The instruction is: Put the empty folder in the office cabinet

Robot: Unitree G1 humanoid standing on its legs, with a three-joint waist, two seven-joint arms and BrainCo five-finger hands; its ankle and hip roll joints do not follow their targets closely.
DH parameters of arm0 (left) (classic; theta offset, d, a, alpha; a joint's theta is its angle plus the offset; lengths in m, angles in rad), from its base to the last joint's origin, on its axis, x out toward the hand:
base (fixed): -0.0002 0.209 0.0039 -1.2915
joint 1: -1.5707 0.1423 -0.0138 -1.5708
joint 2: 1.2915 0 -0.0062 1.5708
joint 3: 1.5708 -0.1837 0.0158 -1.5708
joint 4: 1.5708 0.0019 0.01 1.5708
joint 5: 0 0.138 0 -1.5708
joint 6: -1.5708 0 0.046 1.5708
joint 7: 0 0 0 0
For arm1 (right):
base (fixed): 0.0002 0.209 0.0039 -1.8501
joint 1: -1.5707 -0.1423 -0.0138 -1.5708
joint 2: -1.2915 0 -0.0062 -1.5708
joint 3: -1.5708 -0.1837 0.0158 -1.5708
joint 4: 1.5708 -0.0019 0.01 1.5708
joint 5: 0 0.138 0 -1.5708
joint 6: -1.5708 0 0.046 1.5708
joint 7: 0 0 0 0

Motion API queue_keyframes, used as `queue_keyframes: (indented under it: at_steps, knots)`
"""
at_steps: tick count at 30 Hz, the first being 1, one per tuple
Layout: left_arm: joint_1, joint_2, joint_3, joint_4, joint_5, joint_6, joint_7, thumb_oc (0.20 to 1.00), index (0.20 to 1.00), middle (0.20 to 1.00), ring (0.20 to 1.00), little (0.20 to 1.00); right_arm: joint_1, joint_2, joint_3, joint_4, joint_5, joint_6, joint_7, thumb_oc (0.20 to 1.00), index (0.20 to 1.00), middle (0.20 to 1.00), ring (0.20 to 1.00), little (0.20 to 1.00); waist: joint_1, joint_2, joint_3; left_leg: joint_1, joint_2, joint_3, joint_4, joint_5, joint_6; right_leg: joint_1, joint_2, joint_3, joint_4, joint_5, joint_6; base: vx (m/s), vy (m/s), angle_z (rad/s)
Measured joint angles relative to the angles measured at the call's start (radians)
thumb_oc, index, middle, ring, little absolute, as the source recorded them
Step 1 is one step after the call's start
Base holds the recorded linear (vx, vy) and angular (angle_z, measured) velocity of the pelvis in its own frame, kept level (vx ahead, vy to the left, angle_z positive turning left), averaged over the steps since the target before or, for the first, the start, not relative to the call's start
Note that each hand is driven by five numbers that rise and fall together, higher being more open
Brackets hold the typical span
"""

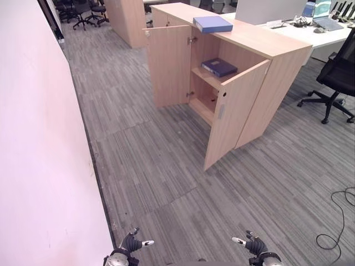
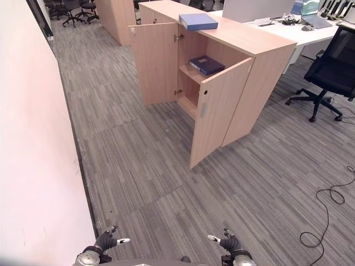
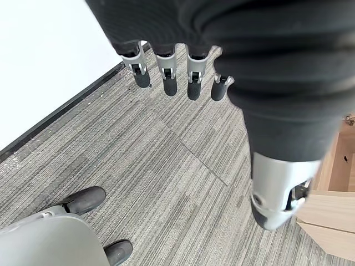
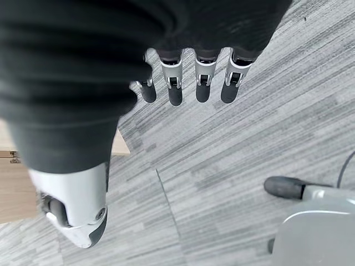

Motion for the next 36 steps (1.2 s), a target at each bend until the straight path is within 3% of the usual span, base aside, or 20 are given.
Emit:
queue_keyframes:
  at_steps: [10, 12, 13, 14, 15, 16, 18, 19, 20, 23, 25, 28, 29, 30, 32, 33, 36]
  knots:
    - [-0.009, 0.001, 0.001, 0.001, -0.003, 0.0, 0.007, 1.0, 1.0, 1.0, 1.0, 1.0, -0.005, -0.001, 0.001, 0.0, 0.001, 0.0, 0.002, 1.0, 1.0, 1.0, 1.0, 1.0, -0.001, 0.01, 0.009, -0.024, 0.003, 0.005, 0.012, 0.003, -0.01, -0.025, 0.005, 0.004, 0.005, -0.004, -0.006, 0.0, -0.086, -0.01]
    - [-0.036, 0.002, 0.001, 0.0, -0.003, 0.0, 0.008, 1.0, 1.0, 1.0, 1.0, 1.0, -0.016, -0.005, 0.002, 0.0, 0.001, 0.0, 0.005, 1.0, 1.0, 1.0, 1.0, 1.0, 0.003, 0.013, 0.05, -0.044, 0.003, 0.011, 0.059, 0.0, -0.021, -0.033, 0.002, 0.002, 0.014, -0.005, -0.013, -0.04, -0.108, 0.06]
    - [-0.046, 0.007, 0.004, 0.002, -0.004, 0.0, 0.009, 1.0, 1.0, 1.0, 1.0, 1.0, -0.026, -0.005, 0.004, 0.0, 0.0, 0.0, 0.006, 1.0, 1.0, 1.0, 1.0, 1.0, 0.004, 0.003, 0.066, -0.084, -0.006, 0.017, 0.127, -0.001, -0.023, -0.051, -0.005, 0.002, 0.033, -0.017, -0.014, 0.07, -0.074, 0.11]
    - [-0.087, 0.02, 0.004, 0.006, -0.004, 0.0, 0.01, 1.0, 1.0, 1.0, 1.0, 1.0, -0.049, -0.005, 0.004, 0.0, 0.0, 0.0, 0.006, 1.0, 1.0, 1.0, 1.0, 1.0, 0.005, -0.036, 0.103, -0.18, -0.026, 0.036, 0.288, -0.012, -0.061, -0.071, -0.046, 0.001, 0.057, -0.013, -0.051, 0.23, -0.013, 0.22]
    - [-0.112, 0.017, 0.004, 0.023, -0.005, 0.0, 0.01, 1.0, 1.0, 1.0, 1.0, 1.0, -0.075, -0.012, -0.005, 0.013, 0.001, 0.001, 0.005, 1.0, 1.0, 1.0, 1.0, 1.0, 0.006, -0.049, 0.123, -0.315, 0.03, 0.039, 0.519, -0.019, -0.065, -0.065, -0.067, 0.004, 0.05, -0.026, -0.064, 0.31, 0.009, 0.15]
    - [-0.113, 0.016, 0.005, 0.022, -0.008, 0.0, 0.009, 1.0, 1.0, 1.0, 1.0, 1.0, -0.077, -0.015, -0.005, 0.013, 0.001, 0.001, 0.005, 1.0, 1.0, 1.0, 1.0, 1.0, 0.012, -0.052, 0.128, -0.335, 0.048, 0.04, 0.506, -0.014, -0.072, -0.061, -0.077, 0.004, 0.048, -0.027, -0.064, 0.3, 0.076, 0.14]
    - [-0.111, 0.002, 0.003, 0.022, -0.026, 0.0, 0.008, 1.0, 1.0, 1.0, 1.0, 1.0, -0.08, -0.032, -0.008, 0.01, 0.002, 0.001, 0.006, 1.0, 1.0, 1.0, 1.0, 1.0, 0.017, -0.038, 0.136, -0.335, 0.085, 0.036, 0.348, -0.001, -0.09, -0.049, -0.093, 0.006, 0.046, -0.032, -0.057, 0.17, 0.056, 0.02]
    - [-0.11, -0.01, 0.001, 0.02, -0.035, 0.0, 0.008, 1.0, 1.0, 1.0, 1.0, 1.0, -0.078, -0.049, -0.009, 0.007, 0.003, 0.001, 0.005, 1.0, 1.0, 1.0, 1.0, 1.0, 0.018, -0.024, 0.139, -0.326, 0.108, 0.036, 0.263, 0.026, -0.119, -0.054, -0.089, 0.005, 0.047, -0.037, -0.049, 0.18, 0.048, 0.01]
    - [-0.105, -0.02, -0.005, 0.017, -0.043, 0.0, 0.006, 1.0, 1.0, 1.0, 1.0, 1.0, -0.078, -0.068, -0.009, 0.006, 0.002, 0.002, 0.005, 1.0, 1.0, 1.0, 1.0, 1.0, 0.022, 0.013, 0.142, -0.331, 0.126, 0.034, 0.201, 0.058, -0.136, -0.022, -0.086, 0.006, 0.044, -0.046, -0.038, 0.27, 0.056, 0.01]
    - [-0.113, -0.025, -0.016, 0.019, -0.044, 0.0, 0.008, 1.0, 1.0, 1.0, 1.0, 1.0, -0.082, -0.084, -0.009, 0.007, 0.003, 0.004, 0.001, 1.0, 1.0, 1.0, 1.0, 1.0, 0.032, 0.05, 0.125, -0.348, 0.13, 0.042, 0.078, 0.095, -0.168, -0.005, -0.091, 0.007, 0.034, -0.067, -0.023, 0.35, 0.062, -0.04]
    - [-0.134, -0.035, -0.015, 0.049, -0.055, 0.002, 0.01, 1.0, 1.0, 1.0, 1.0, 1.0, -0.091, -0.076, -0.009, 0.024, 0.003, 0.004, -0.007, 1.0, 1.0, 1.0, 1.0, 1.0, 0.055, 0.043, 0.13, -0.364, 0.128, 0.07, 0.021, 0.097, -0.162, 0.025, -0.127, 0.031, 0.03, -0.098, 0.013, 0.37, 0.093, -0.21]
    - [-0.094, -0.046, 0.006, 0.058, -0.08, 0.0, 0.011, 1.0, 1.0, 1.0, 1.0, 1.0, -0.09, -0.088, 0.002, 0.039, 0.001, 0.001, -0.011, 1.0, 1.0, 1.0, 1.0, 1.0, 0.081, 0.051, 0.103, -0.355, 0.139, 0.096, 0.129, 0.044, -0.143, 0.097, -0.184, 0.096, -0.003, -0.156, 0.083, 0.32, 0.101, -0.69]
    - [-0.09, -0.036, 0.041, 0.096, -0.08, 0.003, 0.017, 1.0, 1.0, 1.0, 1.0, 1.0, -0.084, -0.072, 0.009, 0.043, -0.001, 0.005, -0.014, 1.0, 1.0, 1.0, 1.0, 1.0, 0.09, 0.018, 0.089, -0.342, 0.095, 0.149, 0.18, 0.101, -0.107, 0.131, -0.252, 0.135, 0.011, -0.193, 0.123, 0.39, 0.166, -0.74]
    - [-0.089, -0.026, 0.057, 0.094, -0.08, 0.003, 0.021, 1.0, 1.0, 1.0, 1.0, 1.0, -0.074, -0.051, 0.017, 0.043, -0.001, 0.005, -0.011, 1.0, 1.0, 1.0, 1.0, 1.0, 0.085, -0.006, 0.077, -0.345, 0.07, 0.156, 0.191, 0.092, -0.09, 0.12, -0.265, 0.145, 0.044, -0.207, 0.142, 0.29, 0.136, -0.41]
    - [-0.087, 0.021, 0.058, 0.077, -0.08, -0.002, 0.022, 1.0, 1.0, 1.0, 1.0, 1.0, -0.052, -0.01, 0.027, 0.04, -0.002, 0.012, -0.006, 1.0, 1.0, 1.0, 1.0, 1.0, 0.092, -0.052, 0.049, -0.342, 0.034, 0.174, 0.191, 0.085, -0.015, 0.095, -0.267, 0.138, 0.102, -0.192, 0.14, 0.22, 0.106, -0.13]
    - [-0.083, 0.037, 0.059, 0.082, -0.08, 0.001, 0.022, 1.0, 1.0, 1.0, 1.0, 1.0, -0.057, 0.007, 0.034, 0.038, -0.002, 0.013, -0.006, 1.0, 1.0, 1.0, 1.0, 1.0, 0.101, -0.071, 0.036, -0.336, 0.014, 0.191, 0.198, 0.072, 0.006, 0.081, -0.288, 0.139, 0.116, -0.186, 0.148, 0.3, 0.143, -0.13]
    - [-0.103, 0.044, 0.056, 0.098, -0.079, -0.003, 0.024, 1.0, 1.0, 1.0, 1.0, 1.0, -0.085, 0.015, 0.039, 0.046, -0.002, 0.015, -0.005, 1.0, 1.0, 1.0, 1.0, 1.0, 0.117, -0.07, 0.034, -0.335, 0.003, 0.199, 0.215, 0.02, 0.025, 0.078, -0.297, 0.145, 0.115, -0.122, 0.199, 0.23, 0.119, -0.07]
